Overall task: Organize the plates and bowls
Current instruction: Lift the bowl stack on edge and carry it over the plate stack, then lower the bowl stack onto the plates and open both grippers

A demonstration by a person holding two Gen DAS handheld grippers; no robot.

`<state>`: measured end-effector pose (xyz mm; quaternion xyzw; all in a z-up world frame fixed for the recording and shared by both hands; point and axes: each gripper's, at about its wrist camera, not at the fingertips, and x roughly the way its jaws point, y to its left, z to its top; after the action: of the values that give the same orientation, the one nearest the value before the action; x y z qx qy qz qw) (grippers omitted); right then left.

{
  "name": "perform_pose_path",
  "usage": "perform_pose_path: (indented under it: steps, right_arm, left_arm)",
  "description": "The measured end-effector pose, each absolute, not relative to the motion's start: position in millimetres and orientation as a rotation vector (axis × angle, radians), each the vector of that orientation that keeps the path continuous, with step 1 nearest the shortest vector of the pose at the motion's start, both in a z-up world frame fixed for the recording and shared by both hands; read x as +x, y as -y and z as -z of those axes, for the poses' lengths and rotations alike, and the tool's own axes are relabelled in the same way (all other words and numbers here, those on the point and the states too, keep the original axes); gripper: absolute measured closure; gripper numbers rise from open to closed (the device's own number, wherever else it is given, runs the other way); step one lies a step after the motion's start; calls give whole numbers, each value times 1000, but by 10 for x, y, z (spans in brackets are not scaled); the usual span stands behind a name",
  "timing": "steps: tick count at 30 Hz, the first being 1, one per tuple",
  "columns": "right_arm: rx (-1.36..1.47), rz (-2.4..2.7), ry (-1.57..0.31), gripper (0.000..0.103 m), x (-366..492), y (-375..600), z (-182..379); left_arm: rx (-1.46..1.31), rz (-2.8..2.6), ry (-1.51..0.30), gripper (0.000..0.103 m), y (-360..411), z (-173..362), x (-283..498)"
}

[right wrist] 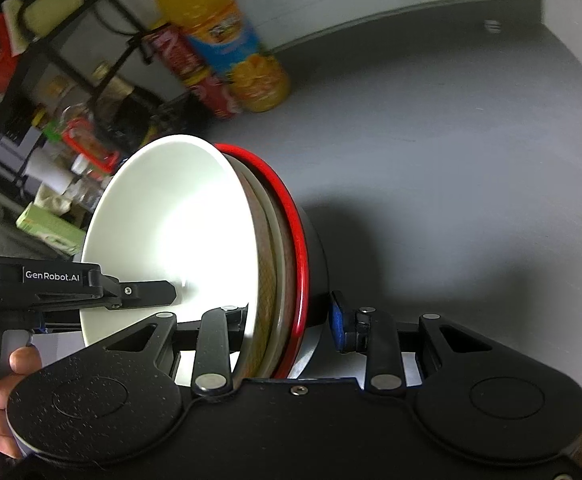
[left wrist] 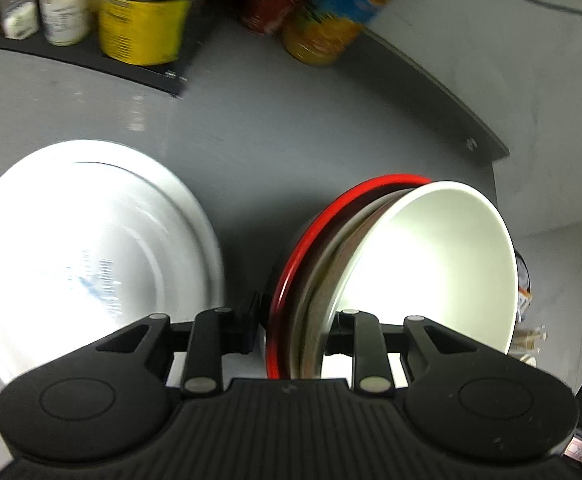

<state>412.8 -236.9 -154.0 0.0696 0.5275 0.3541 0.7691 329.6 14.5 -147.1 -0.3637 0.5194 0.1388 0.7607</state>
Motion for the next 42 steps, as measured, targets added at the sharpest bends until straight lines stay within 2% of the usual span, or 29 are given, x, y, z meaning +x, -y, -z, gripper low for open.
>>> perform_pose_path:
  steps: [24, 42]
  right_arm:
    - [31, -949, -1146, 72, 3652, 1189, 1355]
    - [35, -875, -1244, 72, 3412, 949, 1594]
  left_arm:
    - [-906, -481, -1020, 76, -1237, 1289, 2380]
    - [-924, -491, -1089, 76, -1522, 1655, 2196]
